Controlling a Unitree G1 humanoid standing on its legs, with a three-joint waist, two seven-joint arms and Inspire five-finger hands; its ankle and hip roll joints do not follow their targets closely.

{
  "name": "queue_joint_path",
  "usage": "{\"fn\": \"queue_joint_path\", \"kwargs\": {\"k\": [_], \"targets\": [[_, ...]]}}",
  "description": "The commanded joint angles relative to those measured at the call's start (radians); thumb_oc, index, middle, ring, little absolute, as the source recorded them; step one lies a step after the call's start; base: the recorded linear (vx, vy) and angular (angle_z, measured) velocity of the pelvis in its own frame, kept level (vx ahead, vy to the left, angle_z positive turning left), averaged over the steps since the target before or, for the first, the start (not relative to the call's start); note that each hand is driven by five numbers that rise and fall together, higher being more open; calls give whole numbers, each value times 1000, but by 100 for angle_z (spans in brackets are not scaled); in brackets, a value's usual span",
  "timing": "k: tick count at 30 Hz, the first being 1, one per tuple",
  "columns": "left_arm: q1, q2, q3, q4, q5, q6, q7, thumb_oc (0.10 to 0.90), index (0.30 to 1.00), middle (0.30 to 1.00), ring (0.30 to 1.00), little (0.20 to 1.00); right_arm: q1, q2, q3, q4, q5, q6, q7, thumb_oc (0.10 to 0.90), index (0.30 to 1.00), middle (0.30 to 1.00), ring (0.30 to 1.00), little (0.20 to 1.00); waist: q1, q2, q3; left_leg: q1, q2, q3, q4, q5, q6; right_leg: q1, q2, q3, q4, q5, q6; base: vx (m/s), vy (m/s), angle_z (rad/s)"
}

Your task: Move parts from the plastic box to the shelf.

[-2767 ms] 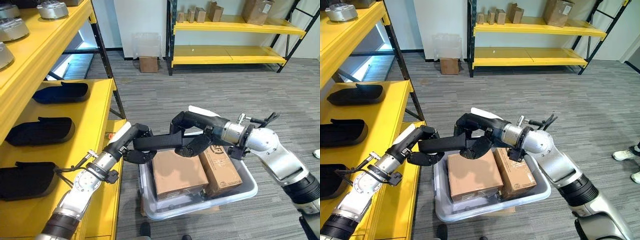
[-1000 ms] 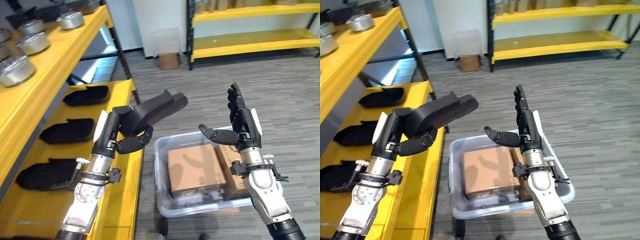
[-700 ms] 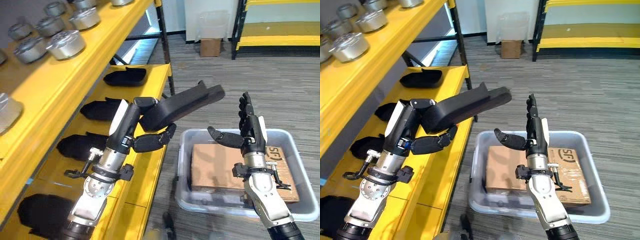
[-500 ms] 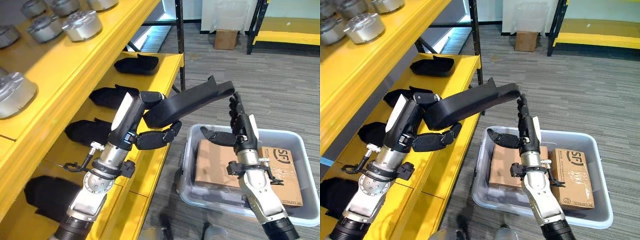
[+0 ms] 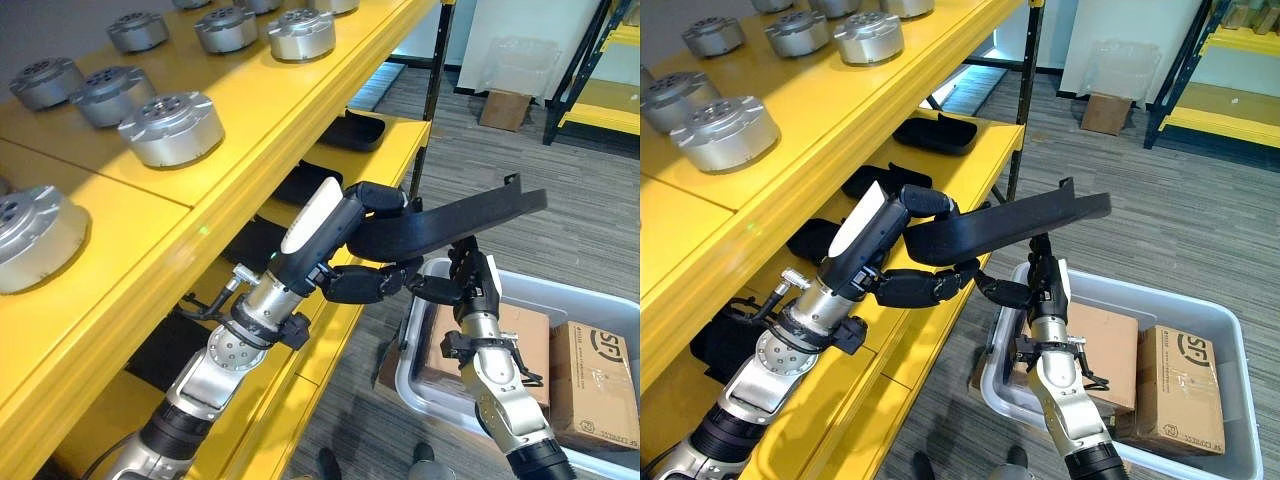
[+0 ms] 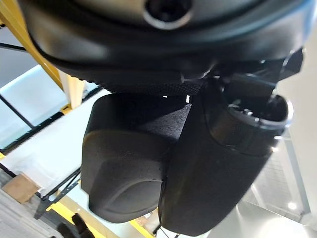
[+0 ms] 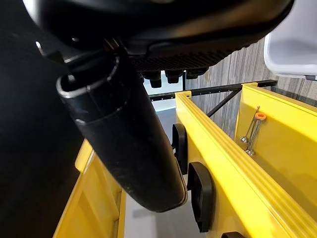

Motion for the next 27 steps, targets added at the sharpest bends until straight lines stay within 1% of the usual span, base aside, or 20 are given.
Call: {"fn": "queue_joint_path", "kwargs": {"k": [1, 2, 3, 5, 7, 9, 11, 13, 14, 15, 16, 17, 18, 19, 21, 22, 23, 24, 25, 27], "targets": [[-73, -17, 30, -137, -39, -62, 41, 400, 300, 300, 300, 300, -85, 3, -32, -105, -44, -49, -73, 900, 1000, 1000, 1000, 1000, -17, -27, -88, 69, 31, 18, -6, -149, 2, -132, -8, 69, -12, 103, 55, -149, 146, 23], [-76, -20, 19, -139, -54, -54, 31, 400, 300, 300, 300, 300, -72, 0, -48, -113, -23, -42, -93, 900, 1000, 1000, 1000, 1000, -32, -28, -86, 57, 27, -10, -7, -142, 11, -149, 20, 154, 31, 82, 47, -72, 67, 34], [-78, -23, 13, -139, -56, -53, 30, 400, 300, 300, 300, 300, -64, -2, -57, -117, -22, -42, -100, 900, 1000, 1000, 1000, 1000, -41, -26, -84, 54, 27, -26, -6, -142, 15, -146, 37, 188, 51, 63, 46, -129, 73, 70], [-105, -38, -23, -145, -77, -34, 17, 400, 300, 300, 300, 300, -17, -3, -95, -158, -20, -30, -106, 900, 1000, 1000, 1000, 1000, -66, -29, -80, 27, 14, -90, -3, -123, 34, -147, 90, 299, 154, 30, 30, -132, 18, 86], [-120, -42, -40, -152, -69, -22, 22, 400, 300, 300, 300, 300, -10, -5, -98, -172, -23, -35, -126, 900, 1000, 1000, 1000, 1000, -73, -31, -75, 19, 9, -119, 1, -120, 40, -152, 113, 344, 180, 16, 23, -112, -38, 110], [-156, -49, -74, -160, -66, 31, 41, 400, 300, 300, 300, 300, -3, -5, -90, -201, -33, -35, -163, 900, 1000, 1000, 1000, 1000, -80, -39, -61, 2, -12, -186, 28, -128, 56, -155, 150, 394, 252, -20, 16, -215, -136, 111], [-170, -49, -86, -166, -54, 36, 56, 400, 300, 300, 300, 300, -13, -9, -80, -214, -33, -44, -184, 900, 1000, 1000, 1000, 1000, -72, -39, -50, -15, -18, -226, 44, -125, 64, -162, 182, 408, 333, -51, 10, -276, -193, 127], [-185, -45, -95, -172, -44, 60, 78, 400, 300, 300, 300, 300, -45, -19, -64, -215, -18, -52, -198, 900, 1000, 1000, 1000, 1000, -52, -42, -33, -56, -18, -264, 65, -111, 59, -187, 201, 404, 391, -96, -6, -405, -266, 55], [-193, -43, -90, -168, -42, 50, 90, 400, 300, 300, 300, 300, -79, -26, -49, -190, -22, -67, -212, 900, 1000, 1000, 1000, 1000, -23, -41, -10, -101, -16, -299, 85, -88, 38, -189, 229, 382, 362, -166, -49, -340, -255, 54], [-193, -44, -88, -168, -43, 50, 90, 400, 300, 300, 300, 300, -83, -26, -49, -186, -22, -68, -212, 900, 1000, 1000, 1000, 1000, -24, -41, -8, -103, -15, -304, 86, -86, 35, -184, 230, 377, 357, -173, -54, -343, -292, 58], [-187, -49, -80, -172, -44, 49, 84, 400, 300, 300, 300, 300, -105, -29, -48, -165, -20, -69, -214, 900, 1000, 1000, 1000, 1000, -7, -40, 0, -122, -8, -322, 88, -68, 15, -161, 238, 360, 315, -208, -76, -305, -259, 46], [-171, -58, -67, -180, -45, 40, 69, 400, 300, 300, 300, 300, -136, -37, -53, -133, -4, -61, -212, 900, 1000, 1000, 1000, 1000, 11, -47, 11, -173, 11, -336, 89, -27, -20, -123, 247, 355, 248, -210, -94, -362, -266, 36], [-168, -59, -64, -182, -46, 36, 65, 400, 300, 300, 300, 300, -143, -39, -55, -124, -4, -64, -211, 900, 1000, 1000, 1000, 1000, 13, -46, 15, -189, 19, -340, 91, -10, -29, -118, 251, 353, 232, -198, -98, -395, -260, 44], [-156, -69, -55, -183, -42, 12, 49, 400, 300, 300, 300, 300, -161, -49, -60, -98, -16, -72, -218, 900, 1000, 1000, 1000, 1000, 21, -50, 24, -232, 46, -340, 82, 24, -58, -84, 252, 352, 189, -201, -107, -250, -149, 42], [-154, -75, -51, -175, -52, -5, 35, 400, 300, 300, 300, 300, -160, -52, -66, -88, -14, -77, -226, 900, 1000, 1000, 1000, 1000, 15, -50, 31, -247, 58, -313, 88, 30, -63, -71, 248, 343, 176, -200, -111, -292, -139, 72], [-171, -88, -48, -147, -98, -33, 0, 400, 300, 300, 300, 300, -141, -58, -98, -77, -9, -95, -247, 900, 1000, 1000, 1000, 1000, -15, -45, 32, -253, 53, -186, 150, -1, -56, -54, 236, 303, 152, -192, -113, -374, -110, 87], [-175, -90, -49, -139, -104, -40, -4, 400, 300, 300, 300, 300, -135, -60, -104, -79, -12, -99, -252, 900, 1000, 1000, 1000, 1000, -22, -45, 29, -251, 44, -158, 171, -19, -49, -53, 232, 295, 146, -188, -112, -445, -97, 122], [-180, -91, -51, -128, -112, -53, -7, 400, 300, 300, 300, 300, -123, -65, -116, -85, -14, -102, -255, 900, 1000, 1000, 1000, 1000, -37, -50, 22, -241, 23, -110, 217, -66, -29, -55, 220, 284, 134, -176, -108, -391, -19, 140], [-176, -94, -53, -132, -123, -72, -20, 400, 300, 300, 300, 300, -105, -71, -131, -88, -12, -98, -267, 900, 1000, 1000, 1000, 1000, -55, -59, 7, -207, -17, -52, 300, -168, 6, -57, 199, 275, 101, -144, -94, -419, -4, 141], [-167, -98, -58, -151, -119, -73, -30, 400, 300, 300, 300, 300, -101, -69, -135, -81, -43, -101, -288, 900, 1000, 1000, 1000, 1000, -65, -58, -8, -161, -42, -38, 323, -231, 31, -60, 195, 272, 72, -118, -83, -300, 17, 86]]}}
